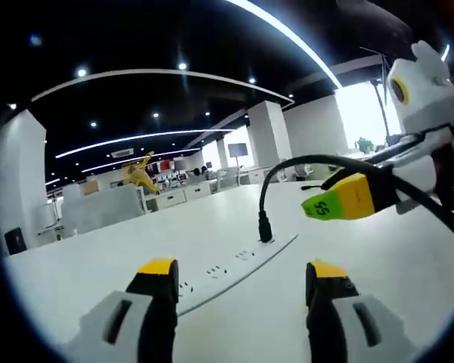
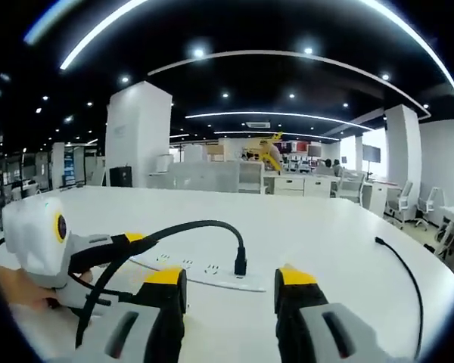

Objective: Locate the USB plug end of the data cable currently connected to the USB port on the desk. Grip the plug, withdraw it from the port, and place it onto the desktop.

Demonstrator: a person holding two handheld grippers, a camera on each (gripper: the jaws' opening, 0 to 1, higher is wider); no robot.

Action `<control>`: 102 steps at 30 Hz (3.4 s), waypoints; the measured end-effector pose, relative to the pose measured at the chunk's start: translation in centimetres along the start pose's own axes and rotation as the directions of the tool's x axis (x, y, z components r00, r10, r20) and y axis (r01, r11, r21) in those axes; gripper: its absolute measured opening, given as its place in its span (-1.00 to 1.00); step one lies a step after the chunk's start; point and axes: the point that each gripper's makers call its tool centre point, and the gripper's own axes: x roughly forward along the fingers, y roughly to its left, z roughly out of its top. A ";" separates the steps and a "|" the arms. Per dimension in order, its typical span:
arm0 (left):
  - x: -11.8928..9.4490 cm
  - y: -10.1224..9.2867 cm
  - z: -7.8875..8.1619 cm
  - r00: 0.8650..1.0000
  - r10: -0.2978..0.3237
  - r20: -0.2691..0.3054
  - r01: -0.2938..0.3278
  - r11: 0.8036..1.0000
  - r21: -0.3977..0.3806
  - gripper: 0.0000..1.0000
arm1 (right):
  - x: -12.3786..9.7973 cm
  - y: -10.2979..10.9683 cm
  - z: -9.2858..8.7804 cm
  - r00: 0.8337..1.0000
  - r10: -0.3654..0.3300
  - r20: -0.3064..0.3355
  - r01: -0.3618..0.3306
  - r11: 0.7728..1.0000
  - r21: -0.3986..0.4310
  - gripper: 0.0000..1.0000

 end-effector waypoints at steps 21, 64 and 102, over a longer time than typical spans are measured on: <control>1.4 -0.6 0.6 0.990 -0.133 0.044 0.134 0.990 -0.029 0.46 | 2.5 0.2 0.0 0.997 0.052 -0.055 -0.056 0.996 -0.064 -0.07; 2.7 -0.5 0.3 0.946 -0.319 0.054 0.322 0.946 -0.042 0.47 | 7.0 -0.6 -0.6 0.987 0.120 -0.111 -0.127 0.990 -0.059 -0.27; 3.3 -0.3 -0.1 0.941 -0.337 0.044 0.337 0.942 0.007 0.46 | 8.3 0.0 -1.0 0.994 0.065 -0.090 -0.066 0.998 -0.002 -0.55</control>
